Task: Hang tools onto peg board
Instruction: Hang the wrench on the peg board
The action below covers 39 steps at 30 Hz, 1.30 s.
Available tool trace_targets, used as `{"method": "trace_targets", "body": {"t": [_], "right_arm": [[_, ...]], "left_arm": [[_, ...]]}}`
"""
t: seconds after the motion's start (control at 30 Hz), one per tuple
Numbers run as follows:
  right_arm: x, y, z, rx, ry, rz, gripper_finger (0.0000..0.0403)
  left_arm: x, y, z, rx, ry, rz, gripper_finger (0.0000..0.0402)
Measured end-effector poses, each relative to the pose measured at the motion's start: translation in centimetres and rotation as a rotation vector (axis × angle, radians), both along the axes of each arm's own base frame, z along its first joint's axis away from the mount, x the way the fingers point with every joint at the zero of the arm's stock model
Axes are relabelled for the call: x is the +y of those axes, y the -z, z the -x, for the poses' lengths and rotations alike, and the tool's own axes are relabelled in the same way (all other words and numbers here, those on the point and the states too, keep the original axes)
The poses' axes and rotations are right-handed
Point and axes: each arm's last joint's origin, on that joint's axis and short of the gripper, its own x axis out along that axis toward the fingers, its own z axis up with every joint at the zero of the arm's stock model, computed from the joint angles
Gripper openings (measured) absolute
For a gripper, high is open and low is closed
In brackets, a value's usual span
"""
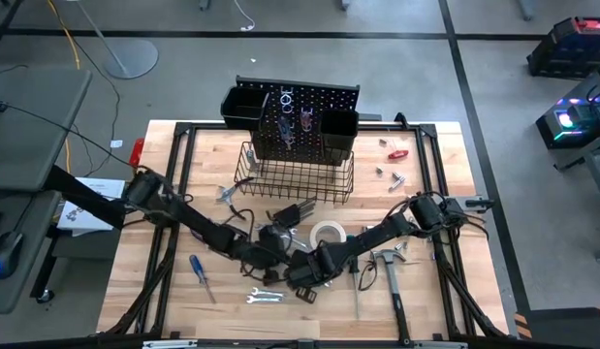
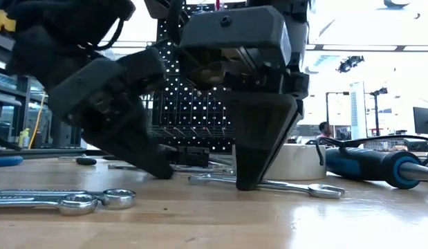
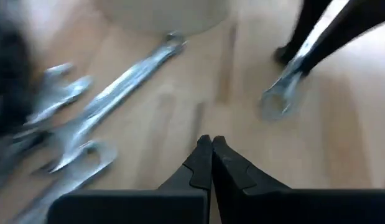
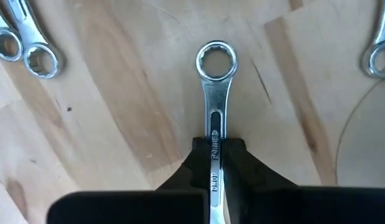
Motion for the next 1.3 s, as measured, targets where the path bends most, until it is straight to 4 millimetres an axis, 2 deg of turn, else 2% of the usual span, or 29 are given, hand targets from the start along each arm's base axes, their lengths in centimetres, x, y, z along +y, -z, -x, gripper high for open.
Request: {"method": "trace_targets", "body": {"t": [0.2, 0.3, 0.43, 0.6, 0.67, 0.8, 0.9, 1.03, 1.17, 1.3], "right_arm": [[-0.6, -3.2, 0.5, -0.06, 0.01, 0.038, 0.0004], [-1.0, -4.5, 0.8, -0.092, 0.021, 0.075, 0.0004], [-1.4, -7.9, 1.1, -0.189, 0.036, 0.072, 0.0004], [-1.9, -9.3, 1.4, -0.194, 0.016, 0.038, 0.0002], [-2.0, -9.5, 1.4, -0.183, 0.004, 0.01, 0.0002], [-2.2, -8.1, 1.7, -0.144, -0.009, 0.03, 0.0001], [-1.9, -8.6, 2.1, -0.139, -0.025, 0.02, 0.0001], [-0.8, -9.5, 2.9, -0.14, -0.05, -0.026, 0.0], [0.3, -10.3, 3.9, -0.124, -0.041, -0.063, 0.0], [1.3, -10.1, 4.6, -0.087, -0.002, -0.077, 0.0]], "left_arm": [[1.6, -6.9, 2.6, -0.048, -0.09, -0.063, 0.0], [2.4, -8.7, 4.7, -0.004, -0.127, -0.085, 0.0], [2.9, -11.8, 6.8, -0.086, -0.185, -0.053, 0.0], [3.2, -13.9, 8.3, -0.206, -0.271, 0.007, 0.0], [3.2, -13.4, 8.0, -0.224, -0.301, 0.031, 0.0], [2.7, -10.3, 6.5, -0.224, -0.266, 0.058, 0.0], [1.7, -8.1, 4.3, -0.281, -0.193, 0.148, 0.0], [0.4, -5.5, 1.2, -0.32, -0.109, 0.126, 0.0], [-0.3, -2.8, -2.2, -0.228, -0.052, 0.086, 0.0], [-0.9, -1.7, -5.2, -0.202, 0.058, 0.087, 0.0]]}}
